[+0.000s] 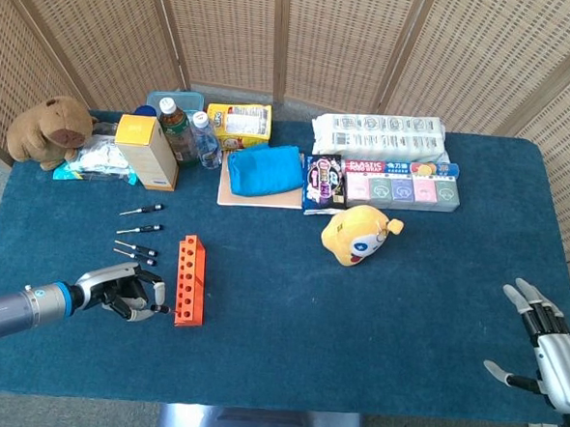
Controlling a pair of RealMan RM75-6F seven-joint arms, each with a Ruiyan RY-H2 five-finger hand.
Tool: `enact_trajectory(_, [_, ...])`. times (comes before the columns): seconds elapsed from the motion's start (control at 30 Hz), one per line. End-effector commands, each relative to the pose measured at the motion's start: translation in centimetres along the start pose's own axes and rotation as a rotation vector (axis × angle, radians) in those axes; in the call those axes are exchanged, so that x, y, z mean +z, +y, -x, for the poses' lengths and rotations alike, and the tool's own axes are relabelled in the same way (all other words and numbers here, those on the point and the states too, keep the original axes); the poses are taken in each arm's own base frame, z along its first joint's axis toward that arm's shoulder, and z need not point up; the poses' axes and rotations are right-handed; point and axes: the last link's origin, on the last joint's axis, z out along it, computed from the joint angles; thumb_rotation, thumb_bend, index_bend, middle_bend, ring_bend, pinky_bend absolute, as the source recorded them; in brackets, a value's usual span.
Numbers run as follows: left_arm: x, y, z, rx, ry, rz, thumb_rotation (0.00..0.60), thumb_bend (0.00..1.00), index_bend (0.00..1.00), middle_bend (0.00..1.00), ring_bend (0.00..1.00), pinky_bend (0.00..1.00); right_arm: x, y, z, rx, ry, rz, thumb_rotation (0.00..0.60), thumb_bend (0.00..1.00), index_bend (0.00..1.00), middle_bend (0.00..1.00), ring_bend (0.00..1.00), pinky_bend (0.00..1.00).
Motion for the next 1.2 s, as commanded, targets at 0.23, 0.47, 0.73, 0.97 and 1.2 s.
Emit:
enact_trajectory(0.23, [0.75,-0.11,0.09,0.002,-0.005,-0.010,0.600,0.41,0.59,1.00,1.00,1.00,0.02,0.03,-0.04,0.001,-0.001,0.001,0.599,0.03,0.02,0.00,0.01,0.10])
enact_trajectory(0.47, [0.79,-0.06,0.14,0.004,0.000,-0.013,0.600,0.41,0.59,1.00,1.00,1.00,0.02,0.05,-0.09,0.003,-0.001,0.000,0.600,0.03,0.02,0.00,0.01,0.10])
enact_trajectory(0.73, [1.08,-0.17,0.28,0.006,-0.009,-0.020,0.600,0.41,0.59,1.00,1.00,1.00,0.03,0.05,-0.07,0.002,-0.001,0.001,0.600,0.03,0.02,0.00,0.01,0.10])
enact_trajectory(0.97, [1.12,-0.18,0.21,0.006,-0.005,-0.024,0.600,0.41,0.59,1.00,1.00,1.00,0.03,0.05,-0.09,0.003,-0.001,0.002,0.600,0.03,0.02,0.00,0.01,0.10])
enact_trajectory(1.2, [1.24,-0.20,0.26,0.011,-0.005,-0.030,0.600,0.41,0.59,1.00,1.00,1.00,0.01,0.03,-0.10,0.004,-0.002,0.001,0.600,0.03,0.02,0.00,0.01,0.10])
